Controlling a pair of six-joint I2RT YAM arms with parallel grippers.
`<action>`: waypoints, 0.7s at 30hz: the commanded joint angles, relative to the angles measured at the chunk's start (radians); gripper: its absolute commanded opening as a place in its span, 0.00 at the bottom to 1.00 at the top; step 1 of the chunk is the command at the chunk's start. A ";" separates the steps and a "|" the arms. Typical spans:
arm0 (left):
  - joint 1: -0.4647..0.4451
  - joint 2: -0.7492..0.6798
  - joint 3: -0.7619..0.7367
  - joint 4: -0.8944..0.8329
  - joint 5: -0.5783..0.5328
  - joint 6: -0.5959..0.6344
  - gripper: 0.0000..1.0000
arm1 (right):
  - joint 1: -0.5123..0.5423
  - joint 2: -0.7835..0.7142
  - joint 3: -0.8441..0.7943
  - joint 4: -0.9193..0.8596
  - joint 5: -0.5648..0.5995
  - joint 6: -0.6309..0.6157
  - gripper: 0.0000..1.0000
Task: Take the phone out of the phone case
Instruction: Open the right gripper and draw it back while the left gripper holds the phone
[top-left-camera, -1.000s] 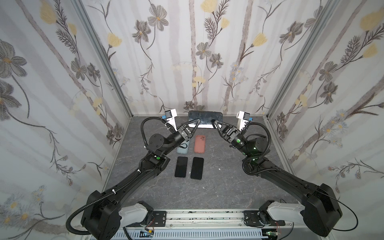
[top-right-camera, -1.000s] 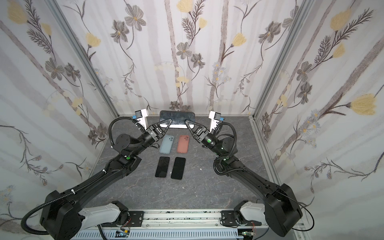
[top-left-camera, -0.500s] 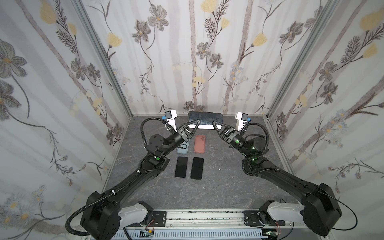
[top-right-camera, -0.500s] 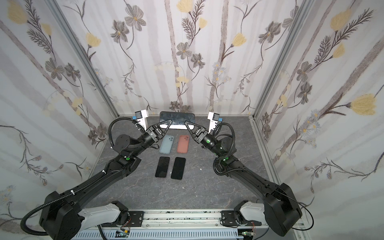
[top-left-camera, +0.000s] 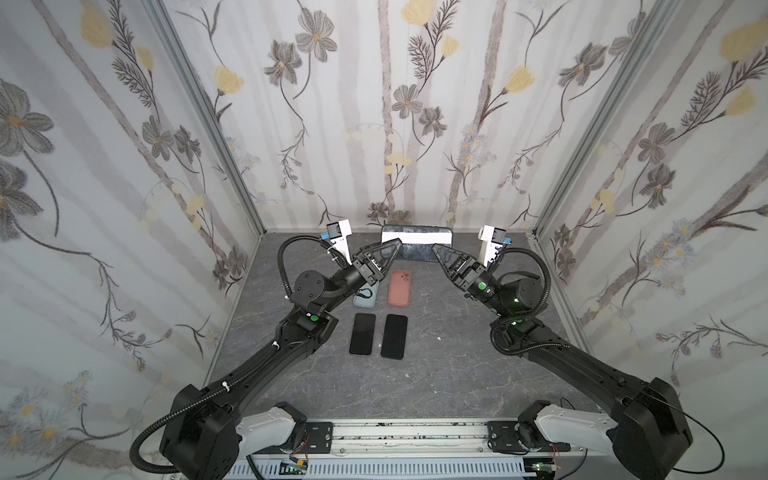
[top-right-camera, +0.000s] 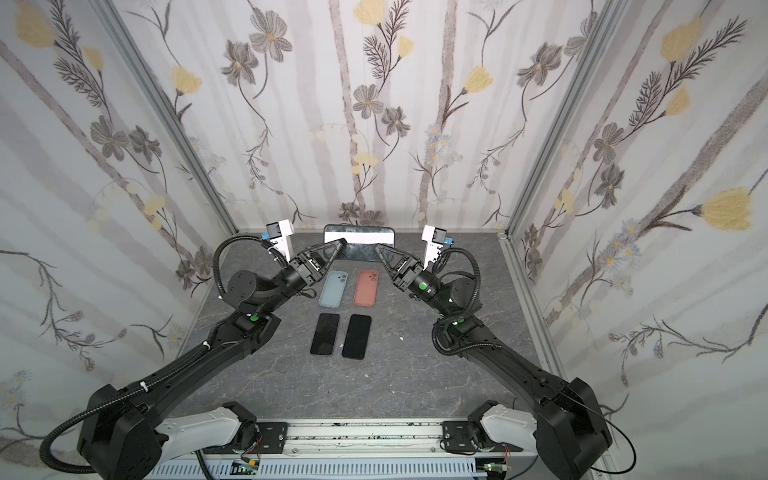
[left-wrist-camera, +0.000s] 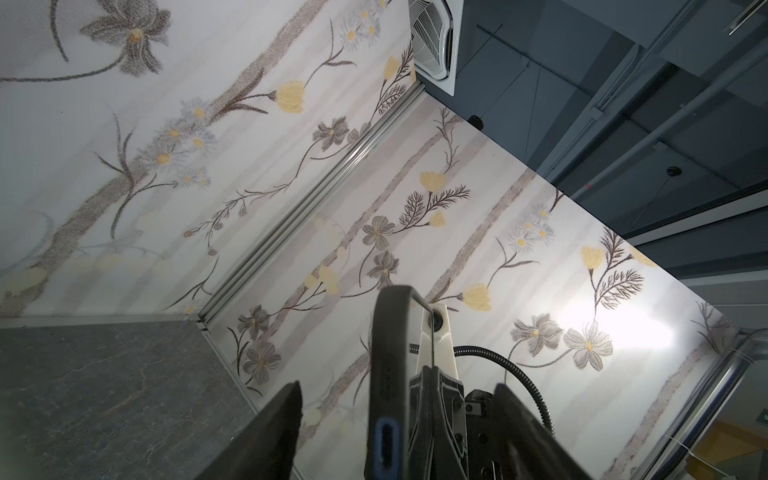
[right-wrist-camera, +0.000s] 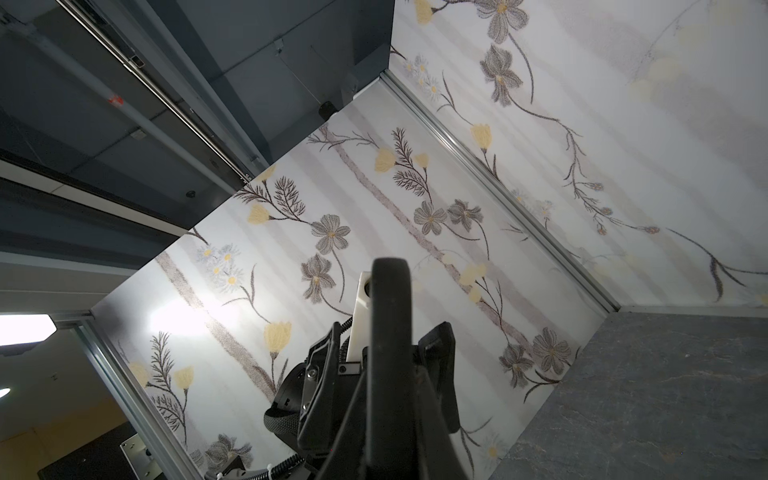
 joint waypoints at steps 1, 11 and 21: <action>0.021 -0.011 -0.011 0.022 0.027 0.033 0.91 | -0.027 -0.046 0.015 -0.089 0.007 -0.098 0.00; 0.146 -0.054 -0.017 -0.087 0.189 0.111 1.00 | -0.088 -0.211 0.159 -0.773 0.120 -0.547 0.00; 0.164 -0.073 0.162 -0.608 0.226 0.486 0.99 | -0.195 -0.206 0.305 -1.112 -0.126 -0.812 0.00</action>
